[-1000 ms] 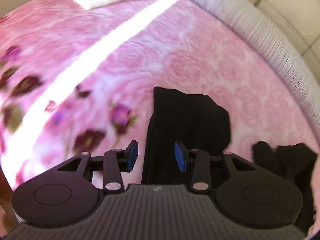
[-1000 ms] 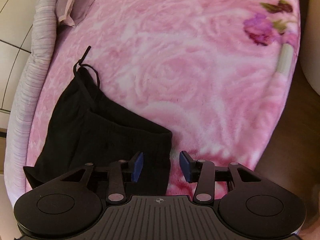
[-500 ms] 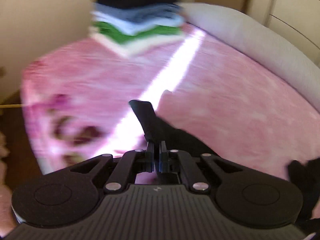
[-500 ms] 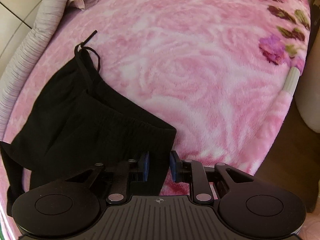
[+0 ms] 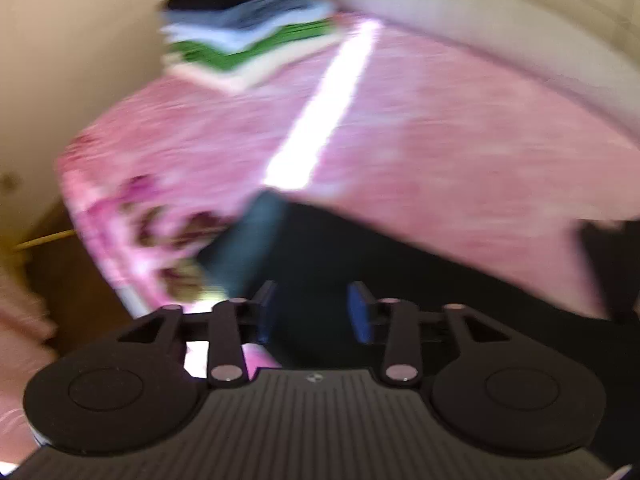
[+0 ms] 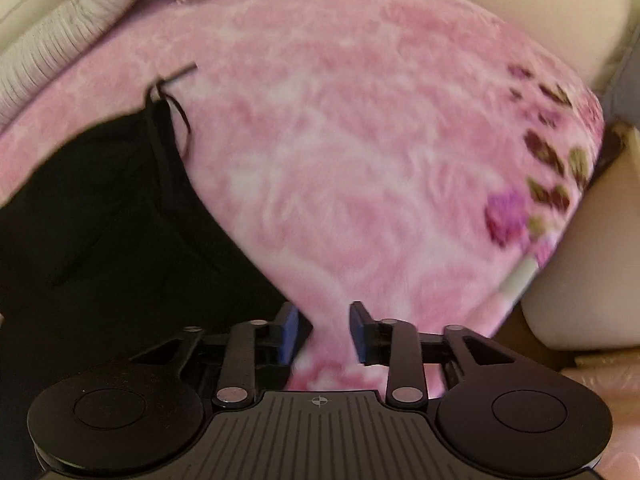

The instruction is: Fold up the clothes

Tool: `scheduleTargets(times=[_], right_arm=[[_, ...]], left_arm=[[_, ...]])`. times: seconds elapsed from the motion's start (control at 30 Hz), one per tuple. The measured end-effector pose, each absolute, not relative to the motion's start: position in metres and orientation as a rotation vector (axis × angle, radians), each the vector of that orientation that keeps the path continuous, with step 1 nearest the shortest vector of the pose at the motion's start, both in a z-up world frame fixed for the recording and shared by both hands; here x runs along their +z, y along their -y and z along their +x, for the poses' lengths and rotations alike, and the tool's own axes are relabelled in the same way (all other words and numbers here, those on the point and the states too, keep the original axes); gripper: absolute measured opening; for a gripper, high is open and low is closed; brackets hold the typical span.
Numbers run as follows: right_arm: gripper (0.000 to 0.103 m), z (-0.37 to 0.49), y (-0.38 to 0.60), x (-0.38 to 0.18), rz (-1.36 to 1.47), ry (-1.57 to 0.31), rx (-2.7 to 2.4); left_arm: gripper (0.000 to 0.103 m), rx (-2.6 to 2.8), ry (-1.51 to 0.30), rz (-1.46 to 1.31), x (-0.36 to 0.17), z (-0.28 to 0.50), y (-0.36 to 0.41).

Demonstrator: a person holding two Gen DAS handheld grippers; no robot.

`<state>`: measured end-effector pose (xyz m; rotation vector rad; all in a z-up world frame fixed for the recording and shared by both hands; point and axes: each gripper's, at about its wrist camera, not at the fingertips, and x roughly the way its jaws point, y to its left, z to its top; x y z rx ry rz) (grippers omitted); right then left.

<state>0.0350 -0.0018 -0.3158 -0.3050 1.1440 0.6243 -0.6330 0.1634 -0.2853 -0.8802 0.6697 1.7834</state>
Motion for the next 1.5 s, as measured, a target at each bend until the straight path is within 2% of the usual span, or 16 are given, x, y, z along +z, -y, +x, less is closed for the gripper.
scheduleTargets(times=[0.07, 0.13, 0.2, 0.43, 0.47, 0.5, 0.53, 0.57, 0.63, 0.7, 0.9, 0.97, 1.07, 1.17, 1.37, 1.5], right_arm=[[0.047, 0.040, -0.007, -0.315, -0.276, -1.161, 0.673], [0.049, 0.044, -0.019, -0.317, -0.268, -1.178, 0.722], [0.049, 0.047, -0.032, -0.320, -0.278, -1.189, 0.753], [0.050, 0.046, -0.051, -0.332, -0.250, -1.253, 0.808], [0.050, 0.045, -0.052, -0.336, -0.250, -1.262, 0.794], [0.050, 0.044, -0.053, -0.339, -0.250, -1.270, 0.779], [0.050, 0.042, -0.054, -0.342, -0.250, -1.275, 0.760], [0.050, 0.040, -0.056, -0.345, -0.247, -1.278, 0.738], [0.050, 0.037, -0.057, -0.347, -0.241, -1.273, 0.692], [0.050, 0.035, -0.058, -0.347, -0.232, -1.264, 0.640], [0.050, 0.022, -0.070, -0.337, -0.221, -1.226, 0.522], [0.050, 0.014, -0.076, -0.335, -0.228, -1.222, 0.511], [0.050, 0.002, -0.086, -0.333, -0.238, -1.217, 0.494], [0.050, -0.010, -0.095, -0.331, -0.248, -1.212, 0.476], [0.050, -0.040, -0.114, -0.334, -0.325, -1.195, 0.489], [0.050, -0.055, -0.129, -0.338, -0.337, -1.189, 0.498]], left_arm=[[0.050, 1.675, -0.626, -0.878, -0.272, -0.602, -0.170], [0.055, 1.538, -0.584, -0.886, -0.268, -0.566, -0.186], [0.060, 1.437, -0.619, -0.859, -0.275, -0.527, -0.206], [0.061, 1.234, -0.851, -0.800, -0.331, -0.413, -0.276], [0.059, 1.230, -0.878, -0.822, -0.341, -0.408, -0.285], [0.050, 1.236, -0.878, -0.847, -0.349, -0.409, -0.293], [0.013, 1.244, -0.864, -0.872, -0.355, -0.412, -0.301], [0.003, 1.249, -0.847, -0.901, -0.359, -0.417, -0.310], [0.003, 1.258, -0.812, -0.911, -0.350, -0.427, -0.332], [0.002, 1.287, -0.808, -0.776, -0.321, -0.433, -0.356], [0.006, 1.361, -0.791, -0.270, -0.214, -0.491, -0.434], [0.021, 1.349, -0.858, -0.215, -0.209, -0.510, -0.458], [0.038, 1.424, -1.000, -0.243, -0.233, -0.541, -0.492], [0.038, 1.435, -1.056, -0.380, -0.265, -0.574, -0.507], [0.038, 1.355, -1.054, -0.687, -0.322, -0.625, -0.492], [0.039, 1.342, -0.887, -0.902, -0.342, -0.643, -0.495]])
